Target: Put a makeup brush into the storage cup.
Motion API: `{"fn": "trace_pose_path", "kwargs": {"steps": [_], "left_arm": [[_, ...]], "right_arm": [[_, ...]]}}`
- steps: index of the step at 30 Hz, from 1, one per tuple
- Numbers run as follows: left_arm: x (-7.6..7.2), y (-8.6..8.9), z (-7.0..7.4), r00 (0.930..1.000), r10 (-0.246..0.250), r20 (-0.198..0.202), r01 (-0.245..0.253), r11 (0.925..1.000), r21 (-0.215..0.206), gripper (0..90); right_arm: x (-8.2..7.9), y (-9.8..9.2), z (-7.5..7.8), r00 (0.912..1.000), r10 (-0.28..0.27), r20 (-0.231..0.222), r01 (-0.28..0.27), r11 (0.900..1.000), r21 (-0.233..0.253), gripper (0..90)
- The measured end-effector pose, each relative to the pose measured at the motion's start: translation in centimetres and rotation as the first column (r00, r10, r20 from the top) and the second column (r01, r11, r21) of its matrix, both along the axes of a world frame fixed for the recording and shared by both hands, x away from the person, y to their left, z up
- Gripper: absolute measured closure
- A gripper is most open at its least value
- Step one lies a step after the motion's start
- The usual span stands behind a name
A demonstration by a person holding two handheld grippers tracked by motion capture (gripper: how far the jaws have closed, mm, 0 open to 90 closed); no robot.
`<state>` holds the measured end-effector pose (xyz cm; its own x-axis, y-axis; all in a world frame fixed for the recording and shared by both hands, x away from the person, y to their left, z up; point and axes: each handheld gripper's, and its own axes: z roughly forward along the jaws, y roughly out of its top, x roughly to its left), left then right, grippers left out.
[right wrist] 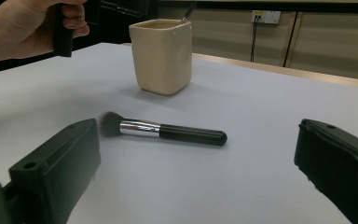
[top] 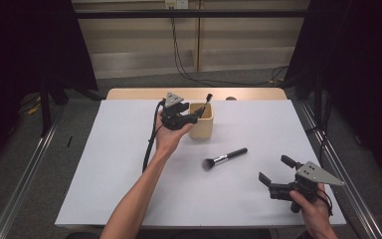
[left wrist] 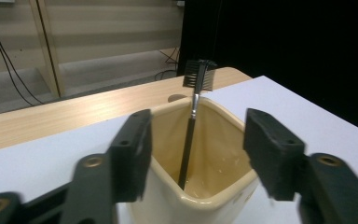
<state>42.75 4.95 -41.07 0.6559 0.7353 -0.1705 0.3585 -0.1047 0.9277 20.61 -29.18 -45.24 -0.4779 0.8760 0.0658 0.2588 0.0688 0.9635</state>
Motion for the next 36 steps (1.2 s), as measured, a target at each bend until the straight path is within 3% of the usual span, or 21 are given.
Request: {"fn": "trace_pose_path", "kwargs": {"steps": [6,12,14,26,29,33,36], "left_arm": [[-0.4,0.5,0.3,0.9999,-0.004,0.011,0.004,1.0,0.002,17.4],[-0.6,1.1,0.4,0.9998,-0.016,0.013,0.017,0.9995,-0.026,6.7],[-0.8,1.4,0.5,0.999,-0.034,0.031,0.034,0.9994,-0.012,4.4],[-1.9,3.1,0.8,0.9979,-0.021,0.061,0.022,0.9997,-0.009,5.6],[-2.2,3.6,0.8,0.9961,-0.014,0.087,0.016,0.9995,-0.027,7.0],[-2.4,4.4,1.2,0.9959,-0.013,0.09,0.016,0.9994,-0.031,7.0],[-2.6,5.0,1.4,0.9959,-0.023,0.088,0.029,0.9977,-0.062,7.0]], "right_arm": [[0.0,0.0,0.0,1.0,0.001,0.001,-0.001,1.0,-0.001,0.0],[0.0,0.0,0.0,1.0,0.001,0.0,-0.001,1.0,-0.003,0.0],[0.0,0.0,0.0,1.0,0.002,0.0,-0.002,1.0,-0.003,0.0],[0.0,0.0,0.0,1.0,0.004,0.0,-0.004,1.0,-0.007,0.0],[0.1,0.1,0.0,1.0,0.004,0.001,-0.004,1.0,-0.009,0.0],[0.1,0.1,0.0,1.0,0.003,0.001,-0.003,1.0,-0.007,0.0],[0.1,0.1,0.0,1.0,0.005,0.003,-0.004,1.0,-0.008,0.0]]}}
